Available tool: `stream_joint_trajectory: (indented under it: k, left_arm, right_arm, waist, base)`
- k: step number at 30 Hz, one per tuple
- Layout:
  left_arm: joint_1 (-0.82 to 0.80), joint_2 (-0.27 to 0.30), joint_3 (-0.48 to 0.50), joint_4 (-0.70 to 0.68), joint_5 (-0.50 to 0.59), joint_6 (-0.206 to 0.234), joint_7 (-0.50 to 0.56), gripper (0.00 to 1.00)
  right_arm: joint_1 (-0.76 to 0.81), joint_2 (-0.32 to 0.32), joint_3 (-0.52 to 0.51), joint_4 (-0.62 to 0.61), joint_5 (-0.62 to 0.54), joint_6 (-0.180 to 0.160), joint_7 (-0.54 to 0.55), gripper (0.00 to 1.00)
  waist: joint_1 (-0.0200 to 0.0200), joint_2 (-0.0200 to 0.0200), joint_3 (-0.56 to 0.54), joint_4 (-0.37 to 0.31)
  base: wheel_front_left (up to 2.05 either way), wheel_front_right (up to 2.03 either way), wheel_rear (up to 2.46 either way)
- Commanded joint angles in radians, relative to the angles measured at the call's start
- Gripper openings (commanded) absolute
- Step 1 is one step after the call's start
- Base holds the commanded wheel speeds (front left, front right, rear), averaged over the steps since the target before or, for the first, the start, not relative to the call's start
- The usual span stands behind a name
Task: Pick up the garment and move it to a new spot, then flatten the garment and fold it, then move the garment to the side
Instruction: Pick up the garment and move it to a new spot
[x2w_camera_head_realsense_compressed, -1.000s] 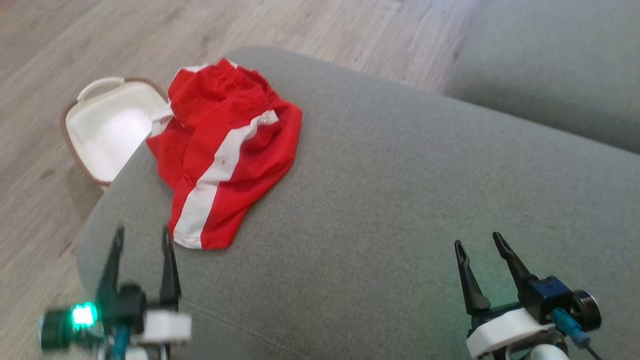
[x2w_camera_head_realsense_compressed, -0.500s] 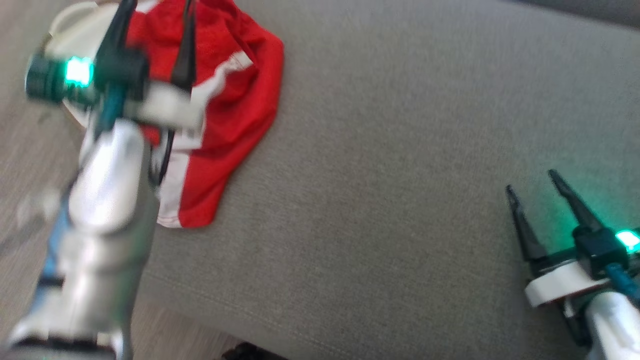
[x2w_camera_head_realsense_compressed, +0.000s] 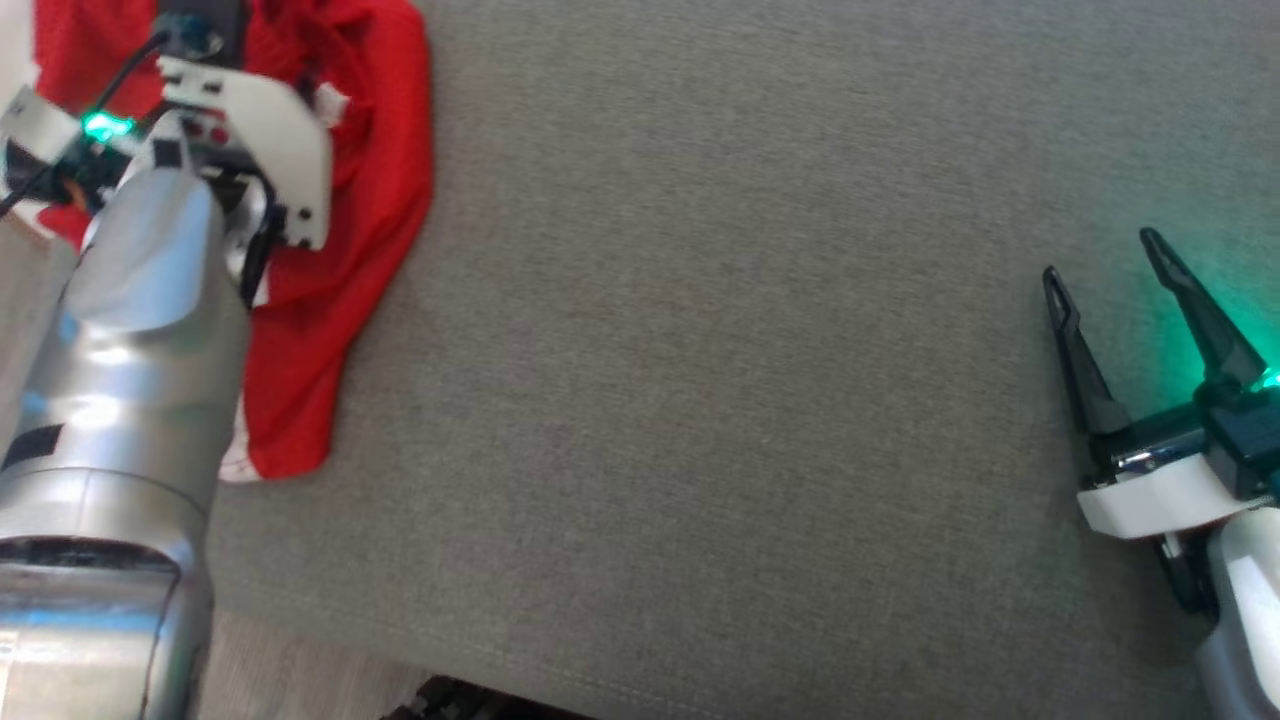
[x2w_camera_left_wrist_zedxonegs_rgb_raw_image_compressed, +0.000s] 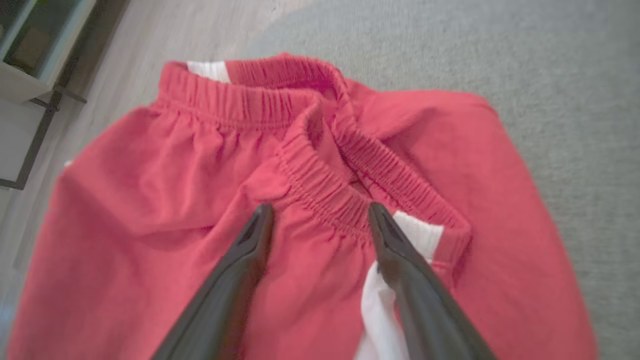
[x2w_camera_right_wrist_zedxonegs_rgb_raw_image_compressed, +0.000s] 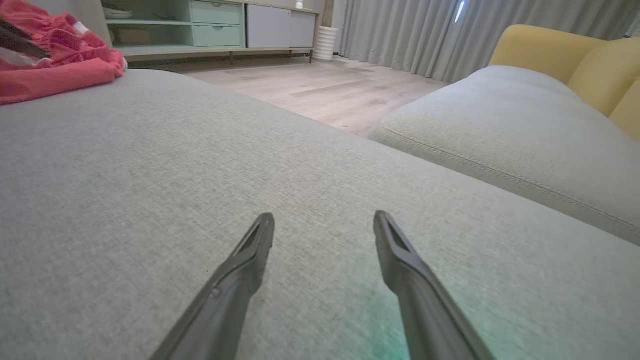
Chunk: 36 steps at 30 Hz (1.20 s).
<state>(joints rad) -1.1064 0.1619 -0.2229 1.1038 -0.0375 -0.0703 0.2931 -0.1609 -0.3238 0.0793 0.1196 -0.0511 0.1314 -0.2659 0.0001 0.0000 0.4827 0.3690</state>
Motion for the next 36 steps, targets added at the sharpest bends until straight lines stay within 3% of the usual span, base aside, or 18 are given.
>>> stream_joint_trajectory:
  k: [1, 2, 3, 11, 19, 28, 34, 36]
  left_arm:
    - [-0.041, 0.07, 0.029, -0.012, -0.008, 0.011, 0.002, 1.0]
    - [-0.043, 0.076, 0.027, 0.001, -0.008, 0.01, -0.002, 0.76]
    - [-0.045, 0.08, 0.029, 0.008, -0.014, 0.004, -0.013, 0.0]
    - [-0.122, 0.096, 0.043, -0.031, -0.057, -0.031, -0.204, 0.0]
    - [-0.223, 0.087, -0.028, -0.146, -0.083, -0.059, -0.275, 0.0]
    - [-0.274, 0.108, -0.224, -0.368, -0.269, -0.06, -0.176, 0.0]
    - [-0.271, 0.123, -0.295, -0.506, -0.42, -0.06, -0.131, 0.0]
    - [-0.253, 0.104, -0.311, -0.548, -0.485, -0.06, -0.117, 0.0]
  right_arm:
    - [0.036, -0.015, 0.004, 0.019, 0.005, -0.001, 0.004, 1.0]
    - [0.036, -0.013, 0.001, 0.018, 0.005, -0.001, 0.004, 1.0]
    - [0.036, -0.012, -0.002, 0.018, 0.005, -0.001, 0.004, 1.0]
    - [0.034, 0.023, 0.0, 0.035, 0.007, -0.001, 0.004, 1.0]
    - [0.038, 0.126, 0.03, 0.079, 0.011, -0.001, 0.004, 1.0]
    - [0.066, 0.227, 0.042, 0.096, 0.001, -0.001, 0.004, 1.0]
    - [0.08, 0.259, 0.04, 0.089, 0.0, -0.001, 0.004, 1.0]
    - [0.083, 0.267, 0.044, 0.085, 0.005, -0.001, 0.004, 1.0]
  waist:
    - [-0.0001, 0.0, 0.01, -0.016]
    - [-0.0001, 0.0, 0.011, -0.02]
    - [-0.0001, 0.0, 0.011, -0.022]
    - [-0.0001, 0.0, -0.06, -0.028]
    - [-0.0001, 0.0, -0.241, -0.102]
    - [-0.0001, 0.0, -0.408, -0.32]
    - [-0.0001, 0.0, -0.453, -0.488]
    - [-0.0001, 0.0, -0.456, -0.557]
  base:
    - [0.0, 0.0, 0.0]
    - [0.0, 0.0, 0.0]
    - [0.0, 0.0, 0.0]
    - [0.0, 0.0, 0.0]
    - [0.0, 0.0, 0.0]
    - [0.0, 0.0, 0.0]
    - [0.0, 0.0, 0.0]
    - [0.0, 0.0, 0.0]
